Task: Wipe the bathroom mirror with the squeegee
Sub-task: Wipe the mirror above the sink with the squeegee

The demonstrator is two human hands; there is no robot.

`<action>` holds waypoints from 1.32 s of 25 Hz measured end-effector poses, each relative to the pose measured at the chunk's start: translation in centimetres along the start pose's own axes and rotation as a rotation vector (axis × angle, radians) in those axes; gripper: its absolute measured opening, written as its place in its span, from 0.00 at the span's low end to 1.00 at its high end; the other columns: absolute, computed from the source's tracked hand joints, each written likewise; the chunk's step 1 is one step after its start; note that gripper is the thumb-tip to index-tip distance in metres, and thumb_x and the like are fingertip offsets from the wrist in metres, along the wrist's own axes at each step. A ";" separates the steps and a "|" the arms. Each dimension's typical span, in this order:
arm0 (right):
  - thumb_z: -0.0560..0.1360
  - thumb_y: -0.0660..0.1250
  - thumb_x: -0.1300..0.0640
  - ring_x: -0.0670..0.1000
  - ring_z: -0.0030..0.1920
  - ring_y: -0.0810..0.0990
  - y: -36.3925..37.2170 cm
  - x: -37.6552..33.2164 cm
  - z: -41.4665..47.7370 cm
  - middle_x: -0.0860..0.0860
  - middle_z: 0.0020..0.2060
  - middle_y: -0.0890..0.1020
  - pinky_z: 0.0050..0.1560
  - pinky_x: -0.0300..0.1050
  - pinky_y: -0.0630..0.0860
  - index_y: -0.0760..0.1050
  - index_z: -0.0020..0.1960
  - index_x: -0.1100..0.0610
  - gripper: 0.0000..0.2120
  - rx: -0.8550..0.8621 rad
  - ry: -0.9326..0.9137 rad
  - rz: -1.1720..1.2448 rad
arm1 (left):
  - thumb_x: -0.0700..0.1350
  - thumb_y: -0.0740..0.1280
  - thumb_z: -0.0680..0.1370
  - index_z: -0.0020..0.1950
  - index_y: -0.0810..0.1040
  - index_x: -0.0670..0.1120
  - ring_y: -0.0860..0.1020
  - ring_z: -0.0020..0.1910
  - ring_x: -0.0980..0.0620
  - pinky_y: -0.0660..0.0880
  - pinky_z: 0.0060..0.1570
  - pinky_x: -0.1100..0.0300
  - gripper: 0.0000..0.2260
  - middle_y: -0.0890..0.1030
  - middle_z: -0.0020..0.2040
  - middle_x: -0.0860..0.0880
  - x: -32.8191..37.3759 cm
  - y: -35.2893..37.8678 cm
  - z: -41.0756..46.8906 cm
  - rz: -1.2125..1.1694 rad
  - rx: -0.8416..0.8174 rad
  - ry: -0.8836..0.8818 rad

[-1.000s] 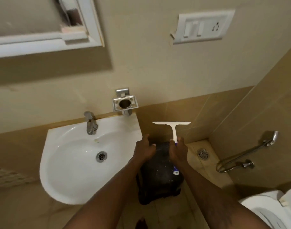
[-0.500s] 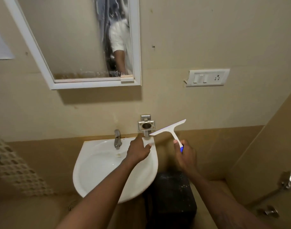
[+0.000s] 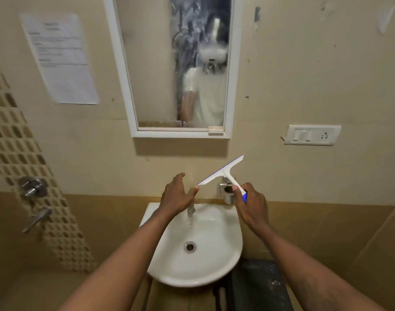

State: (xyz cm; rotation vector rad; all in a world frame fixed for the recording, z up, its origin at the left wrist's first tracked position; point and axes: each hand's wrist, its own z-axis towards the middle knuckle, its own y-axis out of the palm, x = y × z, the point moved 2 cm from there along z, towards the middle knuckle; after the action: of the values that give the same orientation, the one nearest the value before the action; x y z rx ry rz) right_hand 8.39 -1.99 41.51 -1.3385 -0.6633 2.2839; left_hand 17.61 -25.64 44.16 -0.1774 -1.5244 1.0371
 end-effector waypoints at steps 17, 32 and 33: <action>0.80 0.63 0.36 0.50 0.25 0.66 2.3 -27.6 11.9 0.49 0.23 0.65 0.27 0.47 0.62 0.63 0.32 0.53 0.27 0.442 -0.481 -0.051 | 0.62 0.60 0.83 0.79 0.65 0.49 0.71 0.75 0.40 0.69 0.72 0.48 0.28 0.73 0.76 0.43 -1.5 -27.3 9.7 -0.040 0.403 0.287; 0.83 0.54 0.39 0.58 0.35 0.80 0.8 -38.4 22.7 0.55 0.34 0.82 0.35 0.51 0.75 0.76 0.52 0.56 0.22 0.706 -0.375 0.332 | 0.55 0.61 0.85 0.78 0.66 0.44 0.72 0.73 0.36 0.70 0.70 0.44 0.24 0.73 0.75 0.40 10.3 -36.6 17.9 -0.002 0.707 0.544; 0.84 0.54 0.38 0.58 0.34 0.80 0.8 -38.9 23.0 0.55 0.33 0.81 0.35 0.51 0.76 0.75 0.52 0.56 0.22 0.733 -0.378 0.337 | 0.55 0.61 0.85 0.78 0.66 0.44 0.72 0.73 0.36 0.70 0.70 0.44 0.24 0.74 0.74 0.40 10.8 -37.1 18.3 -0.011 0.721 0.561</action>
State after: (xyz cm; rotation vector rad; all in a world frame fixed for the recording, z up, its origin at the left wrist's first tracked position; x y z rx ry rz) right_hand 5.69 -29.00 77.69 -0.7056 0.3288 2.6725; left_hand 15.27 -49.62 79.42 0.0497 -0.5954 1.3274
